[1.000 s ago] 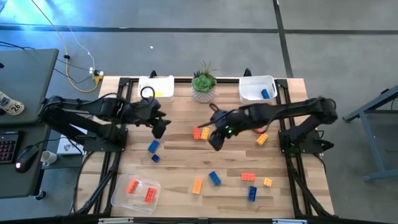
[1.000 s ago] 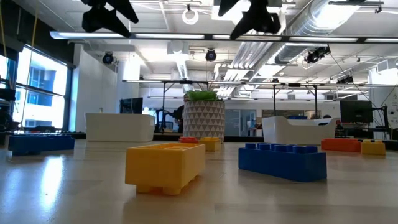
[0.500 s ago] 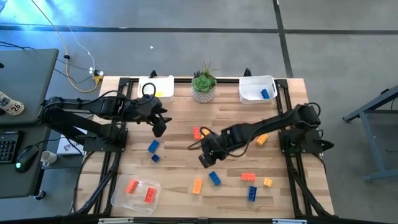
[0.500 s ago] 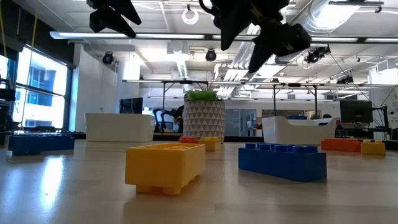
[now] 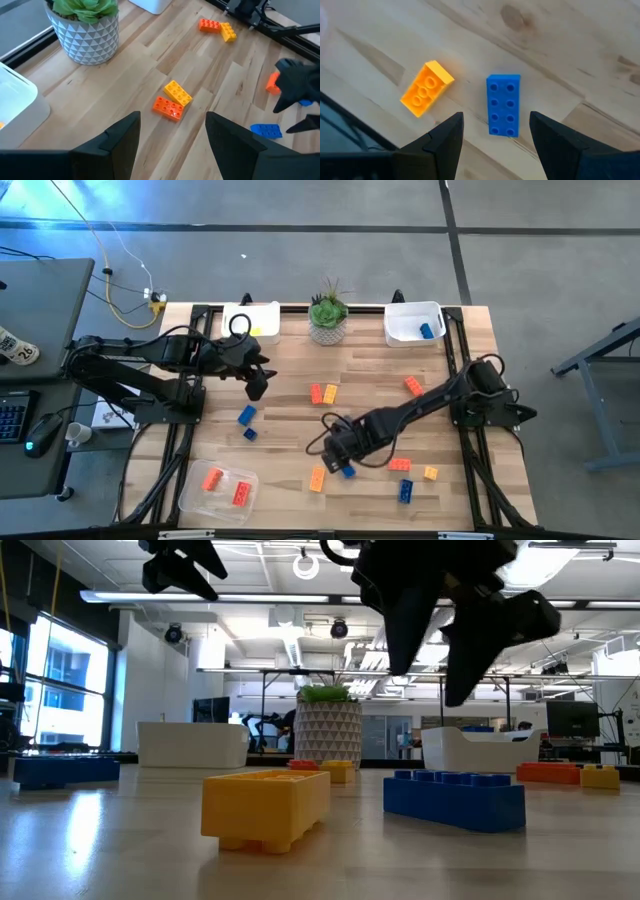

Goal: Sort & place blocks by color
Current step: Put the blue game piece into the right white bin

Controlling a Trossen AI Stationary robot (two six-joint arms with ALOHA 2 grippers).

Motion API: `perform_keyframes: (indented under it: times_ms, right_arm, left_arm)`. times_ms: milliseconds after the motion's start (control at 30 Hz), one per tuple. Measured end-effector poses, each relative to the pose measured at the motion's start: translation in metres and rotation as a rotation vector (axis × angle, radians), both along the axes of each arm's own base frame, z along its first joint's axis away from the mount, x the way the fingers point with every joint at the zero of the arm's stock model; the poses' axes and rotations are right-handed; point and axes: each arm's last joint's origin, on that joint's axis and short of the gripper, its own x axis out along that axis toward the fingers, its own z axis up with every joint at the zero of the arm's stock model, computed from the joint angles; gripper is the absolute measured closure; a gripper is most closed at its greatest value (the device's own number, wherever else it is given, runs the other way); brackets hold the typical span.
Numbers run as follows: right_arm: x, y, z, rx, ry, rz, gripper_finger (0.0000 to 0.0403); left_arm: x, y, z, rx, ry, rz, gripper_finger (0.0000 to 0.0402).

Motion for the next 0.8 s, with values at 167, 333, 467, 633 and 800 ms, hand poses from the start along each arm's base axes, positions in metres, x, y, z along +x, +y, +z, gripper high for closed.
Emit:
perform_keyframes:
  times_ms: [167, 333, 467, 633, 800]
  right_arm:
    - [-0.001, 0.015, -0.012, -0.04, -0.002, 0.005, 0.0187]
    - [0.002, 0.027, -0.026, -0.043, -0.007, 0.03, 0.0187]
    - [0.003, 0.033, -0.039, -0.058, 0.01, 0.039, 0.0187]
    - [0.003, 0.038, -0.049, -0.066, 0.031, 0.029, 0.0187]
    - [0.001, 0.039, -0.059, -0.114, 0.05, 0.024, 0.0192]
  left_arm:
    - [0.0, 0.0, 0.0, -0.005, -0.003, 0.005, 0.019]
    - [0.0, 0.0, 0.0, -0.018, -0.008, 0.018, 0.019]
    - [0.0, 0.0, 0.0, -0.04, -0.018, 0.039, 0.019]
    - [0.0, 0.0, 0.0, -0.041, -0.017, 0.039, 0.019]
    - [-0.001, 0.0, -0.001, -0.041, -0.012, 0.04, 0.019]
